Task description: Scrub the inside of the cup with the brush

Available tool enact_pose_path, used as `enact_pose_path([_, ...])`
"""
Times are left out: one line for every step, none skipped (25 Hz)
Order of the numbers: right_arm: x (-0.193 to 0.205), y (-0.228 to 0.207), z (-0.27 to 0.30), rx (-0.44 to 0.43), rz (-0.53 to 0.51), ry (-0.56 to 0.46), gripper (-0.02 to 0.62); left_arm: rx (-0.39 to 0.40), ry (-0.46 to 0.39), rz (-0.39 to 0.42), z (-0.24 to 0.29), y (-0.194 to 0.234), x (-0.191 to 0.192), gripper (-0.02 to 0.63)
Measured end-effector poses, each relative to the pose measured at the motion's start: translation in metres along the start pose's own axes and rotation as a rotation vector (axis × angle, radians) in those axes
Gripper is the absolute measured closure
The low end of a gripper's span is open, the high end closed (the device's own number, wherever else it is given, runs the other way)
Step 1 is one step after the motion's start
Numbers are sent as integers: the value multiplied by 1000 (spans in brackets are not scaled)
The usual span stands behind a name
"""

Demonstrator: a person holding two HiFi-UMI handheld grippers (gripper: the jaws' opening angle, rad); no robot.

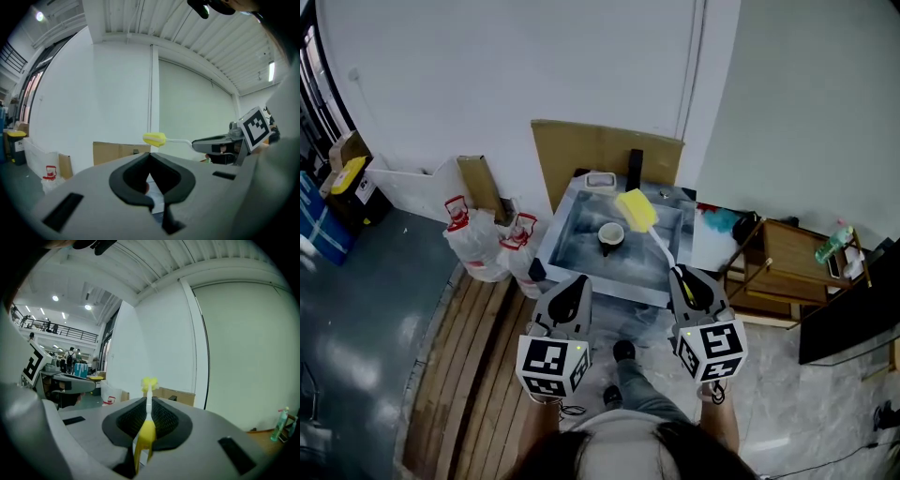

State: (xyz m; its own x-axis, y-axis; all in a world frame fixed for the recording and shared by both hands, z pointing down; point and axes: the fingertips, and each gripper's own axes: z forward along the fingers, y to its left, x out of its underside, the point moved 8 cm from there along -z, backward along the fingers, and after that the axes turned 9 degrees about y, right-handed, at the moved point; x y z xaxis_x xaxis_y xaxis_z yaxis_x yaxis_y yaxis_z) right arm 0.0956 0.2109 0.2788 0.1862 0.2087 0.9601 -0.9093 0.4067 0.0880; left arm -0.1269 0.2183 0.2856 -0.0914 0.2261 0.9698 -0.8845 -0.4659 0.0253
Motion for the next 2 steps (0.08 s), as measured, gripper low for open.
enact_pose_path([1, -2, 2, 0, 0, 4, 546, -2, 0, -4, 1, 1, 1, 598])
enact_pose_path([1, -4, 4, 0, 0, 7, 546, -4, 1, -8, 2, 1, 1, 597])
